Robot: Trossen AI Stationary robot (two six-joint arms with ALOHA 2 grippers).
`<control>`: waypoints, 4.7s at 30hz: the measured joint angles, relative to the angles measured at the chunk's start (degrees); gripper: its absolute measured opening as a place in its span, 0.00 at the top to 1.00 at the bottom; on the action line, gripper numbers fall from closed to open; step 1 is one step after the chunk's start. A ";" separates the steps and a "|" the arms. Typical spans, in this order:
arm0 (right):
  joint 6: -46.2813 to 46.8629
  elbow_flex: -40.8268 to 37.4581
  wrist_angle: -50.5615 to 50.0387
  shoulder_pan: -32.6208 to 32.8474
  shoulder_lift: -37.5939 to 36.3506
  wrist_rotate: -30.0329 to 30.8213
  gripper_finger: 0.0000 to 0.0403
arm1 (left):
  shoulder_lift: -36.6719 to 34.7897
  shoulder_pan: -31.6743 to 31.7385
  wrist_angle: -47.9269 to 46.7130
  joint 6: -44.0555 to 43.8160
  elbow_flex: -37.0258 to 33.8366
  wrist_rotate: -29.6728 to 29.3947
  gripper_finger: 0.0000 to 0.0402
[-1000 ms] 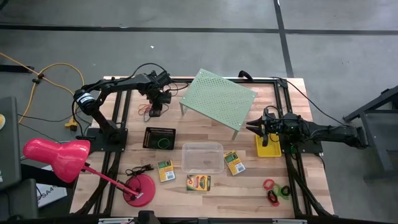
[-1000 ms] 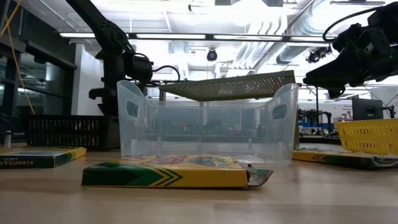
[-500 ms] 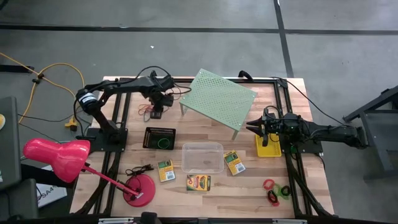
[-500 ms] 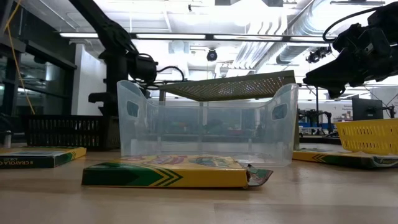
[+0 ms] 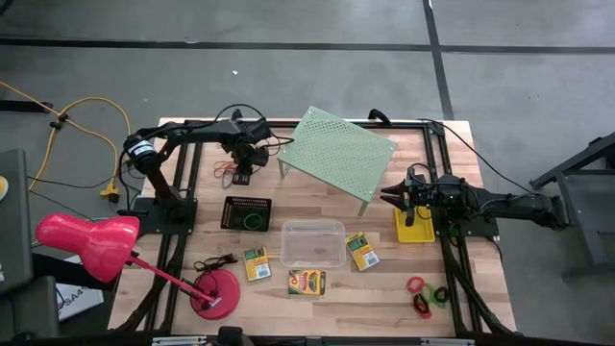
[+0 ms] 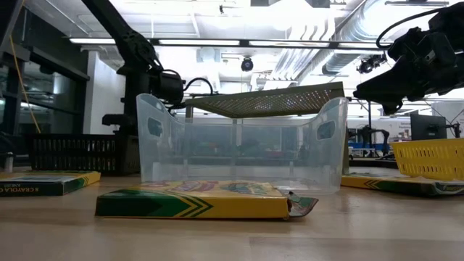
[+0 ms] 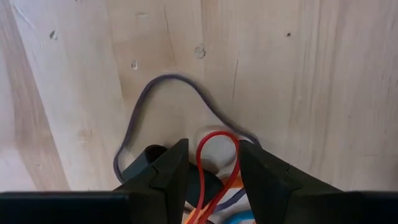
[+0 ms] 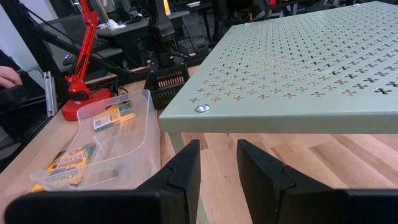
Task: Pick & Place Office Desk Supplies
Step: Put the red rubber band into the black bin
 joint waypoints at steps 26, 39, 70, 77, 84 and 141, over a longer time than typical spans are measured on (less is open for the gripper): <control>0.02 0.00 0.00 0.00 0.00 0.00 0.77 | 0.00 0.17 1.64 4.03 -0.02 -2.58 0.67; 0.02 0.00 0.00 0.01 0.00 -0.01 0.77 | 0.00 0.17 0.62 2.96 -0.04 -2.41 0.67; 0.00 0.00 0.00 0.01 -0.01 0.00 0.77 | 0.04 1.49 1.08 7.87 -0.09 -0.72 0.67; 0.02 0.00 0.00 0.00 -0.01 -0.01 0.77 | 1.01 2.05 1.53 8.10 -0.09 -0.13 0.67; -0.01 0.00 0.02 -0.01 -0.01 0.01 0.77 | 3.31 2.59 1.42 9.36 0.17 1.79 0.67; 0.02 0.00 0.00 -0.01 0.00 -0.01 0.77 | 0.22 0.99 0.77 8.94 -0.09 -0.83 1.00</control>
